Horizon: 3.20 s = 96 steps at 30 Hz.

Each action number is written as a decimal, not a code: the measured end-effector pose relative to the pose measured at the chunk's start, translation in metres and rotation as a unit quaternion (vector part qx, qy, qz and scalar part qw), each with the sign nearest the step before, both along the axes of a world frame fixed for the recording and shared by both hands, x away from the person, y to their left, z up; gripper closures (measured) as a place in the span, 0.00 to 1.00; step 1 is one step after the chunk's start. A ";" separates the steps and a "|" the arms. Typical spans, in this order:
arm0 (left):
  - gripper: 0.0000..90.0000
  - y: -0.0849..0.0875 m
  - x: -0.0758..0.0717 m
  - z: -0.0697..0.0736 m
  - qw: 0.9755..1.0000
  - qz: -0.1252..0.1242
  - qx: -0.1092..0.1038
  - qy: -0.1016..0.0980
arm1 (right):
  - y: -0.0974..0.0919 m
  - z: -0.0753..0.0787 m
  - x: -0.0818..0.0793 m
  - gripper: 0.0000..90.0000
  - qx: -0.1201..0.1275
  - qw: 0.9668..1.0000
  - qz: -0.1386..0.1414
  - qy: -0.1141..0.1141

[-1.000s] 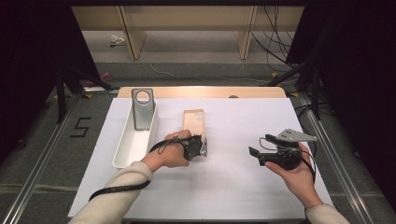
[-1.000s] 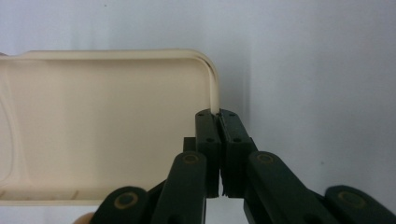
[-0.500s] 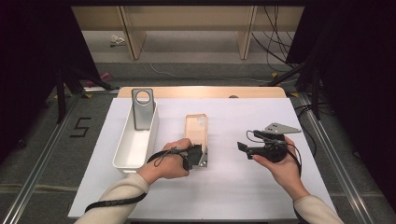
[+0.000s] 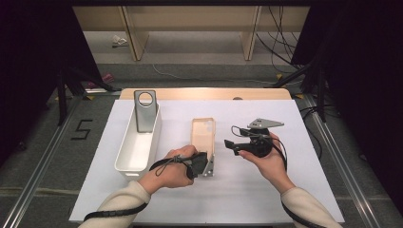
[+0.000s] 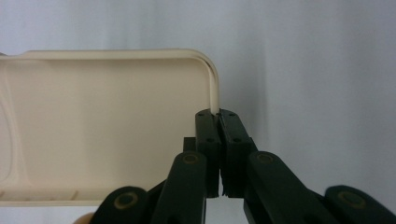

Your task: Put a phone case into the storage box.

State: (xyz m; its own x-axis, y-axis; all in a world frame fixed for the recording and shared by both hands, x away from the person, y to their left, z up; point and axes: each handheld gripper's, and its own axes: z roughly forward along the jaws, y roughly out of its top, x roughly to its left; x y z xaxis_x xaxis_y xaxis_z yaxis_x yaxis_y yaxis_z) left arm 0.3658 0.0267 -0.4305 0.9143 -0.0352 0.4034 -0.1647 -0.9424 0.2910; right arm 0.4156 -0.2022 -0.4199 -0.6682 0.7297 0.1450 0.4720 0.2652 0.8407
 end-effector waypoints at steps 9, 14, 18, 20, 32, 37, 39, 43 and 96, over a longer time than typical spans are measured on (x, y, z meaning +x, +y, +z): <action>0.97 -0.007 -0.006 0.002 1.000 -0.017 0.001 -0.006 | 0.020 -0.004 0.009 0.24 0.007 1.000 0.020 0.019; 0.97 -0.009 -0.009 0.002 1.000 -0.021 0.002 -0.002 | 0.026 -0.006 0.013 0.26 0.015 0.999 0.022 0.034; 0.97 -0.012 -0.011 0.001 1.000 -0.027 0.002 -0.002 | 0.029 -0.009 0.015 0.31 0.020 0.998 0.026 0.048; 0.97 -0.012 -0.012 0.001 1.000 -0.028 -0.001 -0.004 | 0.031 -0.009 0.015 0.36 0.024 0.998 0.028 0.055; 0.97 -0.014 -0.014 0.001 0.999 -0.033 -0.007 -0.001 | 0.036 -0.009 0.016 0.74 0.035 0.994 0.048 0.091; 0.97 -0.014 -0.014 0.002 0.999 -0.039 -0.004 -0.004 | 0.033 -0.007 0.016 0.79 0.051 0.991 0.054 0.107; 0.97 -0.014 -0.013 0.000 0.999 -0.041 -0.006 -0.003 | 0.032 -0.006 0.015 0.82 0.054 0.991 0.055 0.110; 0.97 -0.014 -0.011 -0.002 0.999 -0.044 -0.011 -0.002 | 0.032 -0.003 0.013 0.86 0.063 0.990 0.054 0.113; 0.25 0.063 -0.016 0.002 0.904 0.195 -0.376 0.064 | 0.008 0.016 -0.014 0.90 0.085 0.994 0.033 0.060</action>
State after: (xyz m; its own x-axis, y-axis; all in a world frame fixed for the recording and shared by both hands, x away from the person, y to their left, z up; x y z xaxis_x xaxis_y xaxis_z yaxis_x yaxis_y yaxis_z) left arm 0.3501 0.0901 -0.4287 0.8395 0.5389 0.0691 0.2175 -0.4500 0.8661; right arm 0.4017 -0.1946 -0.4041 -0.6845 0.6430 0.3435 0.5572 0.1575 0.8153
